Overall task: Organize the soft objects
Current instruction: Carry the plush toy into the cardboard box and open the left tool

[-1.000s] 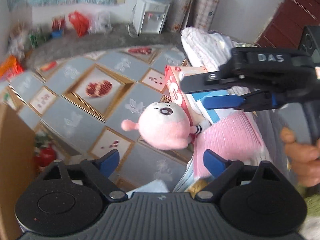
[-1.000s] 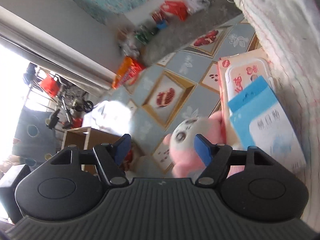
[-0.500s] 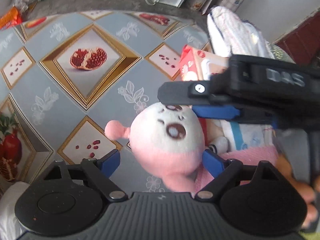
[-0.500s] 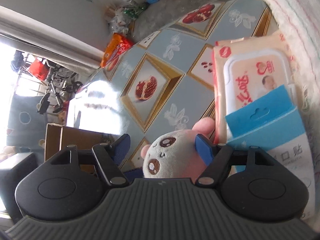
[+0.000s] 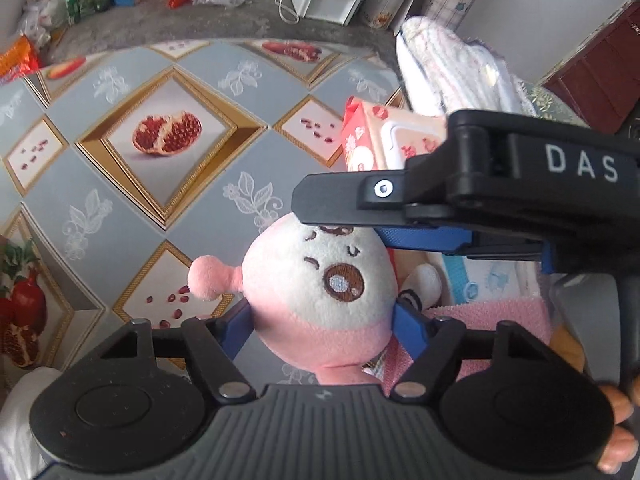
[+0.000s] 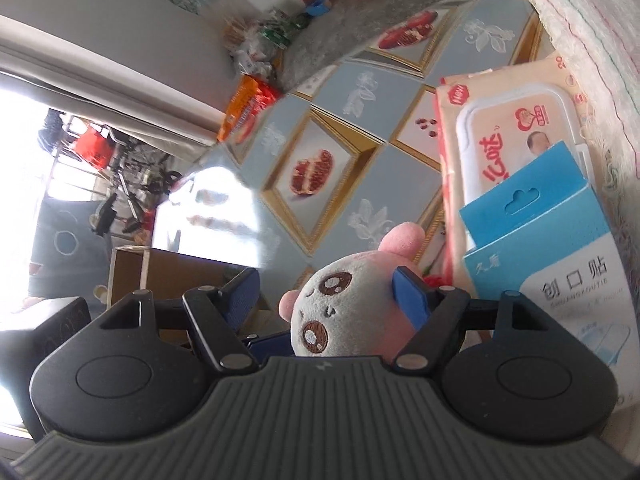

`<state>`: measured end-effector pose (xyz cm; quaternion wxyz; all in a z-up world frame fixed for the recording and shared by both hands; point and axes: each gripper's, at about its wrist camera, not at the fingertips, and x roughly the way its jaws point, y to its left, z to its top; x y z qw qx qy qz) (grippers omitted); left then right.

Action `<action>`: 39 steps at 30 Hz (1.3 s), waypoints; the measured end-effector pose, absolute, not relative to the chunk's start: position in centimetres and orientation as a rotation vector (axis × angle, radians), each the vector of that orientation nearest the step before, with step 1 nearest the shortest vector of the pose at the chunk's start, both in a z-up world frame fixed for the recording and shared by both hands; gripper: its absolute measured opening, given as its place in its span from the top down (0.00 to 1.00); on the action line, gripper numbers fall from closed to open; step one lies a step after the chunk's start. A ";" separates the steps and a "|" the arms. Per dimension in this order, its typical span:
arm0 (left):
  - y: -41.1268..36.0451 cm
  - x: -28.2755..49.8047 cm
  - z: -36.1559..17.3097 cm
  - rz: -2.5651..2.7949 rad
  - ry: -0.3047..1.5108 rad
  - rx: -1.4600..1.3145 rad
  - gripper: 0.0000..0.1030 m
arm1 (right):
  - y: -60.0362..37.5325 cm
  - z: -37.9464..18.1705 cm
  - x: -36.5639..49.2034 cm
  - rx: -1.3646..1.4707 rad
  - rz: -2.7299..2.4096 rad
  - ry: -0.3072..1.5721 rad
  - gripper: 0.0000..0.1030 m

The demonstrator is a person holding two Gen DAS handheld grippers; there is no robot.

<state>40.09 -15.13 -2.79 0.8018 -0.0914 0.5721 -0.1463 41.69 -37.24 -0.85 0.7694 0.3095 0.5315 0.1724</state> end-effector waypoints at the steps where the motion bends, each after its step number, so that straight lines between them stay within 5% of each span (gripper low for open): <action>1: -15.0 39.8 -2.2 -0.314 1.211 -0.190 0.28 | -37.3 -0.3 41.4 0.676 0.379 1.140 0.28; 14: -10.0 32.8 8.5 -0.287 0.998 -0.148 0.27 | -33.0 10.9 35.7 0.703 0.521 0.942 0.28; 24: 2.7 26.1 13.6 -0.097 0.877 -0.168 0.27 | -17.9 17.1 34.3 0.649 0.786 0.924 0.27; 31: 11.9 24.3 12.7 0.088 0.852 -0.180 0.27 | -4.3 16.7 36.0 0.622 0.915 1.001 0.27; 39: 18.2 29.1 6.8 0.217 0.925 -0.123 0.27 | 6.2 10.1 40.6 0.652 0.884 1.128 0.26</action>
